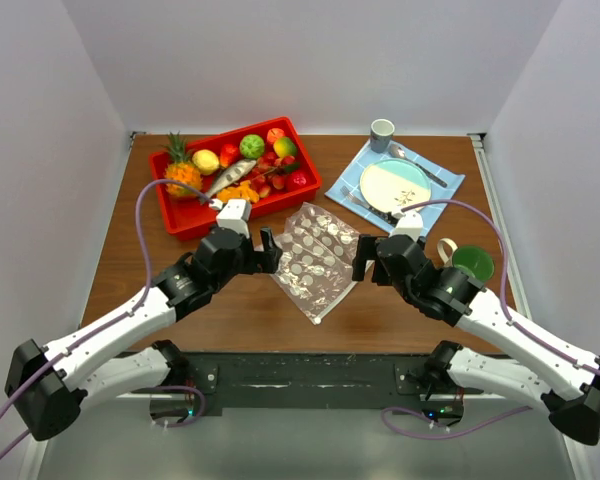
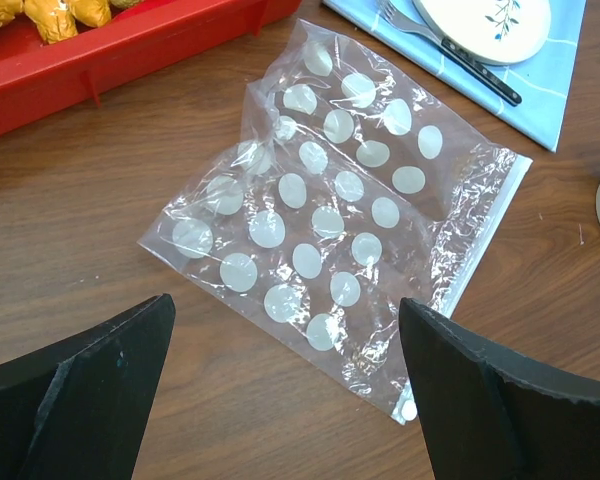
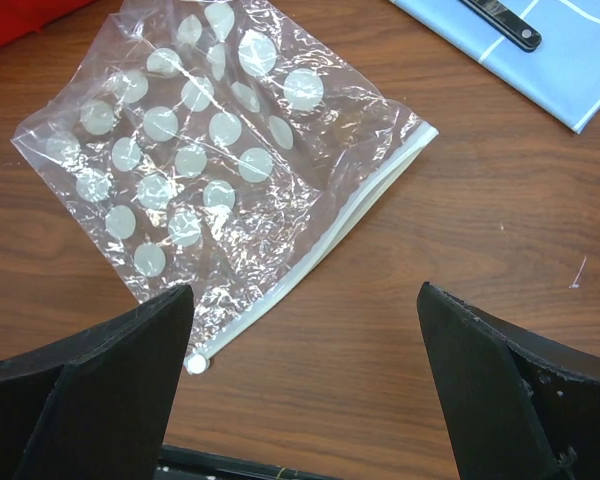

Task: Place the food in the zip-top bag and seal the zipper
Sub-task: Pick up the zipper food storage bag at the center of the board.

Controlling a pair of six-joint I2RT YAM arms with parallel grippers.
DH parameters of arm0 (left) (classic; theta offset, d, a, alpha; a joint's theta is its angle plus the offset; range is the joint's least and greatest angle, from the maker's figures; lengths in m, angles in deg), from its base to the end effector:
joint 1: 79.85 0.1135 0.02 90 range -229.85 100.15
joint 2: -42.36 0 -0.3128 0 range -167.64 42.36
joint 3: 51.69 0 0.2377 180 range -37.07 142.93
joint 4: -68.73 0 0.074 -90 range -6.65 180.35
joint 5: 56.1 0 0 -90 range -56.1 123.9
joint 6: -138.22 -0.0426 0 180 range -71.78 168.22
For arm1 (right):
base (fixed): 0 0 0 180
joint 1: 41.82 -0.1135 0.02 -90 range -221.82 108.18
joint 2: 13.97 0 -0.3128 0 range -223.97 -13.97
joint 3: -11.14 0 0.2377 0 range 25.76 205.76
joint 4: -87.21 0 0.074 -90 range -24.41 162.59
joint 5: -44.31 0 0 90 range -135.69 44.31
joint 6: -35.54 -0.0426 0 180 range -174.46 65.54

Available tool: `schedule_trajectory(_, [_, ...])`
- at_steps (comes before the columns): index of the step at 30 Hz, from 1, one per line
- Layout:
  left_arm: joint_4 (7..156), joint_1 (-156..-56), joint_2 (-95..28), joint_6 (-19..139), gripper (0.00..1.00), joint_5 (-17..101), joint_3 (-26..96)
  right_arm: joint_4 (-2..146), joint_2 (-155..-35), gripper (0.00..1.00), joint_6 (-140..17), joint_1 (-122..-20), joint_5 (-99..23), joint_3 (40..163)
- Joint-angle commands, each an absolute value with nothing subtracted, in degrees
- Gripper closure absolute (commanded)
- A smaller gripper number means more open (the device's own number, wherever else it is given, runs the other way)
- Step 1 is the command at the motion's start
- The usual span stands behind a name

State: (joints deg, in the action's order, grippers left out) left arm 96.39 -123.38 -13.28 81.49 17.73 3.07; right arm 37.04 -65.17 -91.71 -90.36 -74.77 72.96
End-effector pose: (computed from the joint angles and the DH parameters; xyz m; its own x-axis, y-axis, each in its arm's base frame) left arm 0.1402 -0.1168 0.3132 -0.5552 -0.1993 -0.8075 0.2147 0.9036 -0.3707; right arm 0.1105 0.0938 0.3303 -0.5818 0.1404 -0.8011 -0.0686 0.9730 0.2204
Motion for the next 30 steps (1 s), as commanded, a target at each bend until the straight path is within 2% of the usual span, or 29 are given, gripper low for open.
schedule_trajectory(1, [94.1,-123.4,-14.4,79.6,0.0,18.6,4.9,37.8,-64.0,0.01,-92.0,-90.5,-76.7,72.3])
schedule_trajectory(5, [86.6,-123.5,-16.7,77.8,0.01,27.9,3.1,36.0,-63.2,0.01,-93.2,-90.5,-78.6,72.3])
schedule_trajectory(6, [85.2,-124.5,-18.0,78.0,0.04,28.5,3.2,35.4,-62.8,0.01,-93.7,-90.6,-79.7,72.3])
schedule_trajectory(11, [81.3,-131.9,-31.4,77.3,0.14,21.0,9.9,31.1,-58.0,0.01,-95.8,-90.6,-82.2,73.3])
schedule_trajectory(15, [77.6,-135.8,-41.7,77.2,0.3,18.7,15.3,27.2,-53.4,0.01,-97.4,-90.6,-84.7,74.8])
schedule_trajectory(22, [73.0,-139.7,-58.9,75.9,0.4,16.0,25.9,22.1,-47.8,0.01,-100.6,-90.5,-85.9,75.3])
schedule_trajectory(30, [72.5,-141.3,-67.9,75.5,0.51,12.5,33.1,19.9,-46.5,0.01,-102.4,-90.5,-86.0,75.3])
